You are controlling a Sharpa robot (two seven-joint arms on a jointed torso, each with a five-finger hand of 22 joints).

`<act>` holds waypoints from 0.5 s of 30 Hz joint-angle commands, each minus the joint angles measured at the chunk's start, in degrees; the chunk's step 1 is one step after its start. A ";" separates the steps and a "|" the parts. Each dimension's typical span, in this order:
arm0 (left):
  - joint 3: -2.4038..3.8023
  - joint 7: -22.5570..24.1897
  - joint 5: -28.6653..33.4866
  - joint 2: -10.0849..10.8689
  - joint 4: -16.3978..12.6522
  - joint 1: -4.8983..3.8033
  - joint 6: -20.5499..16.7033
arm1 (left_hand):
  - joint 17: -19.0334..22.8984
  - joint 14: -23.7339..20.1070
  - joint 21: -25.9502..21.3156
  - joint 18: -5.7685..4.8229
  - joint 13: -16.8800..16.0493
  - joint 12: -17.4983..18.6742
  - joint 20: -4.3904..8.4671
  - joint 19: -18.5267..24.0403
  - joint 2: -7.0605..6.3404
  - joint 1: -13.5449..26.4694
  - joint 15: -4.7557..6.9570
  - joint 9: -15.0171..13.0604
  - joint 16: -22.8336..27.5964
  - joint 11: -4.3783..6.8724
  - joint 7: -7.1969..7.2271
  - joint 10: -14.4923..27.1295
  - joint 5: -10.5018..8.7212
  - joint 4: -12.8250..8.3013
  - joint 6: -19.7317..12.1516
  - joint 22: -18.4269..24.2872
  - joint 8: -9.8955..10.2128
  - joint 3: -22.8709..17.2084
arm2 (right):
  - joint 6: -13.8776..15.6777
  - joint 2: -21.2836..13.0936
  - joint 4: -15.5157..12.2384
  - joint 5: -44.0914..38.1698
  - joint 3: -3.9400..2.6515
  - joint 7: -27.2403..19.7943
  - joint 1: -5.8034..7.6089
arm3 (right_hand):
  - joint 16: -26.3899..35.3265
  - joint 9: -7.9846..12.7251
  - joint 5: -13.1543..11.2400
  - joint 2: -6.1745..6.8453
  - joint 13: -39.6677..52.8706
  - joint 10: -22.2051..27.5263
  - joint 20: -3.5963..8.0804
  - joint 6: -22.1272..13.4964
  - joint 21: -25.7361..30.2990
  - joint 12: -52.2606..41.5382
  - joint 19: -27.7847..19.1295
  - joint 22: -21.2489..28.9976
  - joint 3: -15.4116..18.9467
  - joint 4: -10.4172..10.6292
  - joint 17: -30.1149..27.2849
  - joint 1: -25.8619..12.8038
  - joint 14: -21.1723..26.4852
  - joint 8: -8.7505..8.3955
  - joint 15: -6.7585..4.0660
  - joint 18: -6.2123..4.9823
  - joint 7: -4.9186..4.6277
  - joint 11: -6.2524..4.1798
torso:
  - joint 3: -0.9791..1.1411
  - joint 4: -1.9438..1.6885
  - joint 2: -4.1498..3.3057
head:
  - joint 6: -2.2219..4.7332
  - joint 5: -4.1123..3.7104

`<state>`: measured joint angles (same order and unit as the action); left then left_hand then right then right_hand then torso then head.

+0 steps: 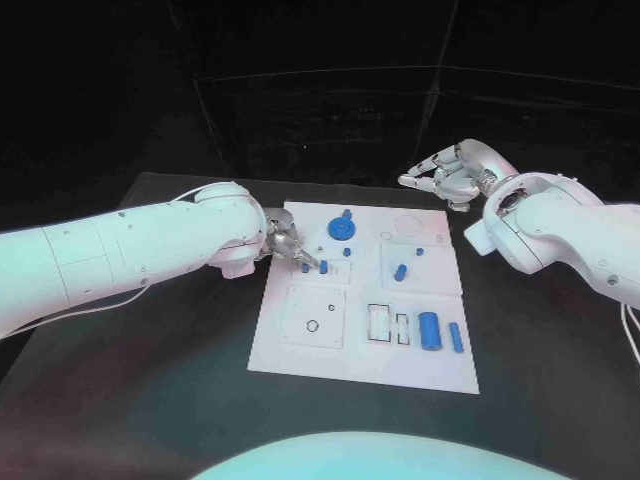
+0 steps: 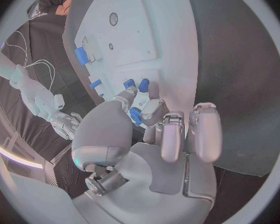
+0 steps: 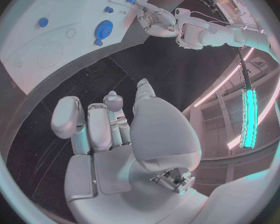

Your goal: Assemble the parts on the task board

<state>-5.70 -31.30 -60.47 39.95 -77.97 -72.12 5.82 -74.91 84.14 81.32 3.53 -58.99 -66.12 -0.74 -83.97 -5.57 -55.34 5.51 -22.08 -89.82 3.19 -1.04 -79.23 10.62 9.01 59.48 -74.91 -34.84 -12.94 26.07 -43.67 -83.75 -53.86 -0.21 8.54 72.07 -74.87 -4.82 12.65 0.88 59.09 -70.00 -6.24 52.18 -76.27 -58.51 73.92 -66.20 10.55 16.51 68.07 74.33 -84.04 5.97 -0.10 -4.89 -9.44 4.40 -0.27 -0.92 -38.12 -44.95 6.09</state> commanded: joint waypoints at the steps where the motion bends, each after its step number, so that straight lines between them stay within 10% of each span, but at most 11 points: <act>1: 0.08 1.33 -0.04 0.44 -0.53 -0.06 -3.12 | -15.09 5.86 -0.22 -0.89 -0.01 -0.22 0.37 -2.37 0.55 -0.08 0.41 0.09 -0.18 -0.32 0.02 0.11 -0.72 0.50 0.43 -3.91 0.27 1.03 | -0.14 0.02 -0.03 0.06 -0.04 -0.56 0.11 | 0.21 -0.09 0.23 -0.54 -0.06 0.21 -0.01 -0.43 0.38 -0.23 -0.33 0.06 0.29 -0.03 -0.05 0.17 -1.48 0.38 -0.01 -0.52 0.13 -0.08 | 0.00 -0.02 0.03 | -0.02 0.00; 11: 0.15 6.90 3.41 1.75 -0.99 -0.10 -11.25 | -15.09 5.86 -5.03 0.35 5.79 4.73 0.03 -0.41 1.13 -2.31 -0.05 0.62 -0.18 -1.13 -0.96 3.79 -0.56 2.15 -2.05 1.53 1.22 4.91 | -0.13 -0.04 0.02 0.14 -0.04 -0.56 0.11 | 0.21 -0.09 0.23 -0.54 -0.06 0.21 -0.01 -0.43 0.38 -0.23 -0.33 0.06 0.29 -0.03 -0.05 0.17 -1.48 0.38 -0.01 -0.52 0.13 -0.08 | 0.04 0.03 0.00 | 0.16 -0.07; 15: 0.15 14.39 6.01 1.74 -0.75 -0.15 -14.58 | -7.50 3.36 -16.43 2.86 19.79 17.32 -0.94 4.78 2.38 -7.03 -1.44 1.25 4.53 -3.02 -3.10 13.90 0.20 1.34 -6.97 13.80 2.88 5.48 | -0.10 -0.11 0.05 0.15 -0.04 -0.55 0.11 | 0.21 -0.09 0.23 -0.54 -0.06 0.21 -0.01 -0.43 0.38 -0.23 -0.33 0.06 0.29 -0.03 -0.05 0.17 -1.48 0.38 -0.01 -0.52 0.13 -0.08 | 0.07 0.00 0.04 | 0.21 -0.15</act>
<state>-5.61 -24.82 -57.73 41.81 -78.72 -72.13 -3.66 -74.91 83.98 66.14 5.78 -40.66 -50.11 -1.56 -79.77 -3.30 -61.92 4.28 -20.90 -85.89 0.38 -3.90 -66.40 10.65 10.63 53.03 -62.42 -32.13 -7.40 26.07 -43.74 -83.66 -53.83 -0.21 8.48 72.07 -74.87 -4.81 12.65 0.88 59.09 -70.00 -6.24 52.18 -76.27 -58.51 73.92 -66.21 10.55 16.51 68.08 74.34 -84.04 5.97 -0.10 -4.88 -9.44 4.40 -0.23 -0.94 -38.08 -44.81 6.00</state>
